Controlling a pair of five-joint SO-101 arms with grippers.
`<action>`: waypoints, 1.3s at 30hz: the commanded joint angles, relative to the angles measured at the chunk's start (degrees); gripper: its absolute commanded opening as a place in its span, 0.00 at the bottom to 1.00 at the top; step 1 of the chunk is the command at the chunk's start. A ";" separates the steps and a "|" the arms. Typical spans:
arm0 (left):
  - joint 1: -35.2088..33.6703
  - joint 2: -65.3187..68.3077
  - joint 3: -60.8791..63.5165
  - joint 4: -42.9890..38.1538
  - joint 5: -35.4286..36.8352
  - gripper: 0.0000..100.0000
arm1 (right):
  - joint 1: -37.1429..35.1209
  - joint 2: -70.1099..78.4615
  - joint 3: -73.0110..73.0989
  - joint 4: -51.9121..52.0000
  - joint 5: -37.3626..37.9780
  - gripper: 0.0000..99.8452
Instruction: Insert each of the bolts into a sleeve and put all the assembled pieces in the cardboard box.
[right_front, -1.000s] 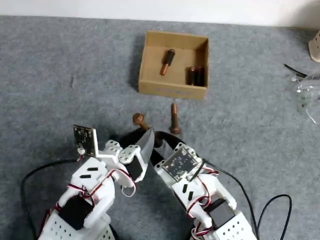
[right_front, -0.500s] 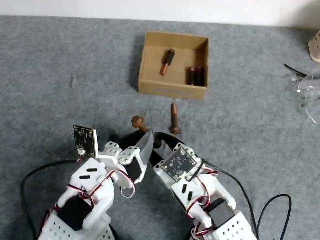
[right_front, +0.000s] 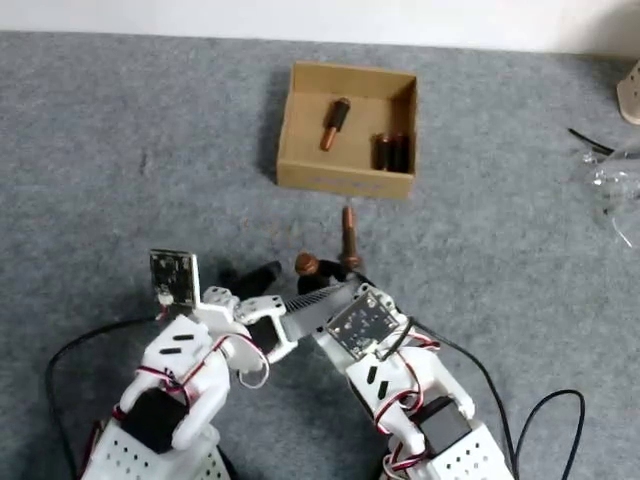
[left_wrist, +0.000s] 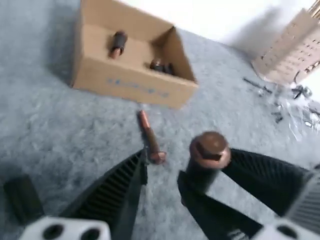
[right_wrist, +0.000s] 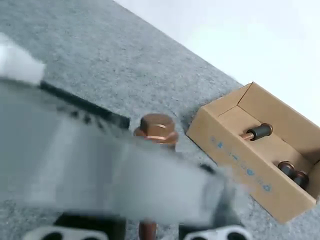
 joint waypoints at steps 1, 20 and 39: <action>-7.16 0.04 -0.48 -3.43 3.78 0.44 | 0.66 -0.92 6.99 -1.01 0.53 0.01; -22.99 0.04 0.22 -5.19 -2.02 0.01 | 8.92 -0.92 6.73 -3.65 0.18 0.01; -22.99 0.13 1.80 4.04 -38.42 0.01 | 14.81 -0.84 6.73 0.22 0.18 0.01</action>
